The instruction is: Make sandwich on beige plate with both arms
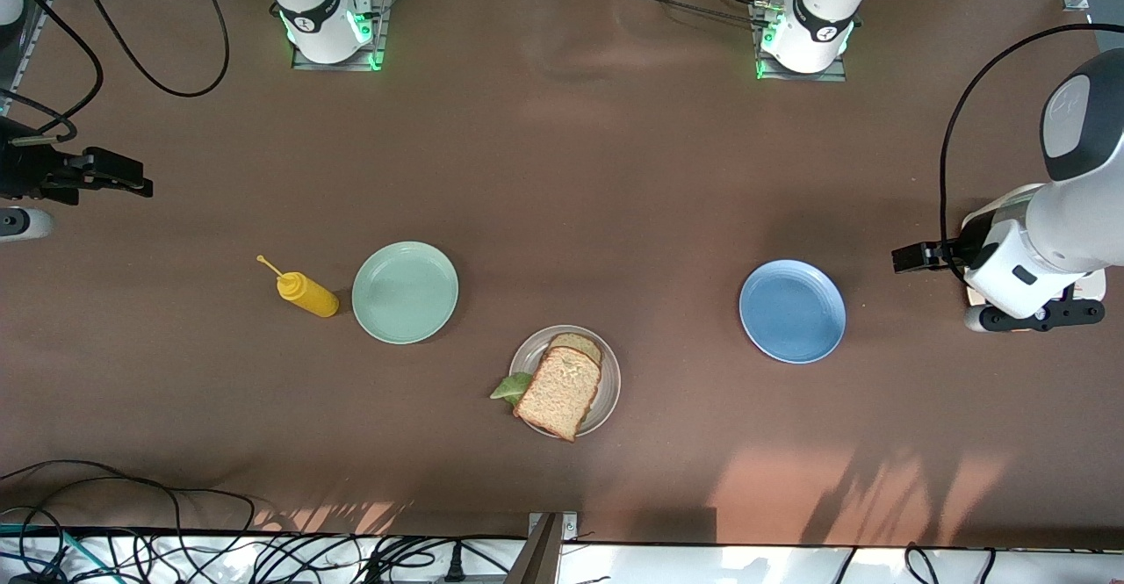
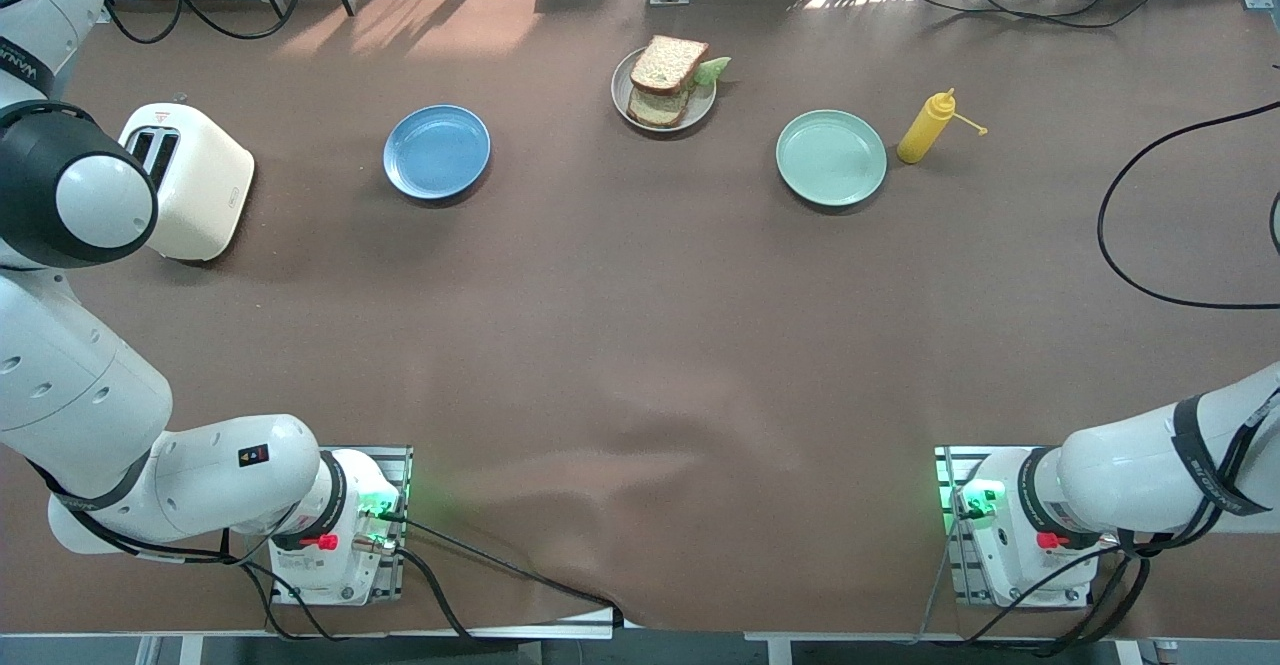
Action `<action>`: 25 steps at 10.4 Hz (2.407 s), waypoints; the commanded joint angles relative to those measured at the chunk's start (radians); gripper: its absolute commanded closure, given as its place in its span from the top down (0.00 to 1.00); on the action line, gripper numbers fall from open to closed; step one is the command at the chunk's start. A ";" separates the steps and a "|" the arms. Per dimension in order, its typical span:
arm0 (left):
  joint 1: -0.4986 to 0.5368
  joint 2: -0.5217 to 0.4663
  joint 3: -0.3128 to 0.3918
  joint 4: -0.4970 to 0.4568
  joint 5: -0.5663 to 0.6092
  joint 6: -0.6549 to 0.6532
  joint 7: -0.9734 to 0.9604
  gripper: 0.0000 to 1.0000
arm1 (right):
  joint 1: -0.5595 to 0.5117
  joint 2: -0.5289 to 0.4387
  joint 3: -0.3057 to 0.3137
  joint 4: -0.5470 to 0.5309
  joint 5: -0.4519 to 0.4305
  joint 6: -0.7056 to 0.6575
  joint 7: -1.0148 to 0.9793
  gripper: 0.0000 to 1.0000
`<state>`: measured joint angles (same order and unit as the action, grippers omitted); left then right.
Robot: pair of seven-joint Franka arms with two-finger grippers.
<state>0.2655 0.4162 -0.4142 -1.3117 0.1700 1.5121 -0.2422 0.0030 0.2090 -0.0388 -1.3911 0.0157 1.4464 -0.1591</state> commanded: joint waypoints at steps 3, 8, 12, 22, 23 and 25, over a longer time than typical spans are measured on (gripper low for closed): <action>0.061 -0.065 -0.009 -0.084 -0.057 0.056 0.034 0.98 | 0.072 -0.008 -0.001 0.009 -0.062 -0.015 0.084 1.00; 0.073 -0.060 -0.009 -0.067 -0.070 0.054 0.034 1.00 | 0.069 -0.008 -0.003 0.009 -0.053 -0.017 0.090 1.00; 0.072 -0.059 -0.011 -0.067 -0.070 0.054 0.034 1.00 | 0.068 -0.016 -0.003 -0.009 -0.048 -0.018 0.093 1.00; 0.073 -0.059 -0.008 -0.037 -0.095 0.054 0.032 1.00 | 0.066 -0.137 -0.015 -0.200 -0.023 0.074 0.089 1.00; 0.073 -0.059 -0.008 -0.035 -0.096 0.054 0.032 1.00 | 0.064 -0.134 -0.015 -0.195 -0.022 0.075 0.089 1.00; 0.073 -0.060 -0.009 -0.034 -0.096 0.056 0.032 1.00 | 0.063 -0.132 -0.016 -0.194 -0.023 0.081 0.087 1.00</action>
<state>0.3257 0.3772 -0.4183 -1.3360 0.0993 1.5614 -0.2309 0.0702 0.1068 -0.0537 -1.5520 -0.0229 1.5100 -0.0782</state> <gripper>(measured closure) 0.000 0.000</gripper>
